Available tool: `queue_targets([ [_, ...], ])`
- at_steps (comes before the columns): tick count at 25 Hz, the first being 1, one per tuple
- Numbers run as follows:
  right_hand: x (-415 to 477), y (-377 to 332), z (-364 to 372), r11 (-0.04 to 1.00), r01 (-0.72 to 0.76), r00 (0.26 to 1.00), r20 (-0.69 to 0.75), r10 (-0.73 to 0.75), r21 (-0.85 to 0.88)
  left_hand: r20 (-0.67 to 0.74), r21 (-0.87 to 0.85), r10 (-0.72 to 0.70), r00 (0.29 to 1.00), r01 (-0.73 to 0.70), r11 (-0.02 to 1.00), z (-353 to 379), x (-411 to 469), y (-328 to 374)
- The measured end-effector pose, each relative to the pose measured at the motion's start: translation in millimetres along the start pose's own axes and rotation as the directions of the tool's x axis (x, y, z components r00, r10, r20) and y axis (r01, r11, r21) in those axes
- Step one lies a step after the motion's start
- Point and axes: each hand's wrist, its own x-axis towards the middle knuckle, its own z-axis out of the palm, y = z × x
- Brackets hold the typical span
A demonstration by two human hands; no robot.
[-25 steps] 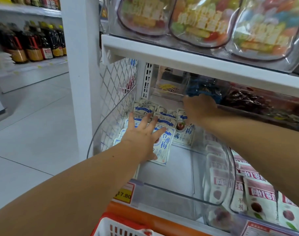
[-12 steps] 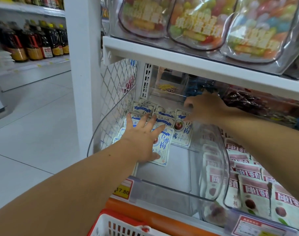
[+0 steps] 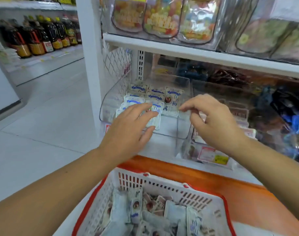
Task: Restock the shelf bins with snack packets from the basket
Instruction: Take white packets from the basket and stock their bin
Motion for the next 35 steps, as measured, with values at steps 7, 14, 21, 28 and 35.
queue_targets([
  [7,-190,7,91,0.792,-0.602,0.532,0.689,0.493,-0.102,0.593,-0.052,-0.079,0.801,0.136,0.989,46,-152,79],
  [14,-300,10,137,0.836,-0.243,-0.011,0.863,0.505,-0.493,0.885,0.079,-0.303,0.353,0.528,0.846,97,-241,99],
  [21,-260,19,119,0.546,-0.833,0.264,0.808,0.527,-0.084,0.860,-0.084,-0.402,0.315,0.863,0.498,103,-223,112],
  [28,-235,-7,103,-0.355,-0.832,0.257,0.863,0.434,0.427,0.903,-0.369,-0.408,0.133,0.726,-0.580,92,-195,116],
  [35,-220,-29,86,-0.181,-0.870,0.349,0.833,0.429,0.458,0.798,-0.510,-0.537,0.274,0.782,-0.358,58,-173,122],
])
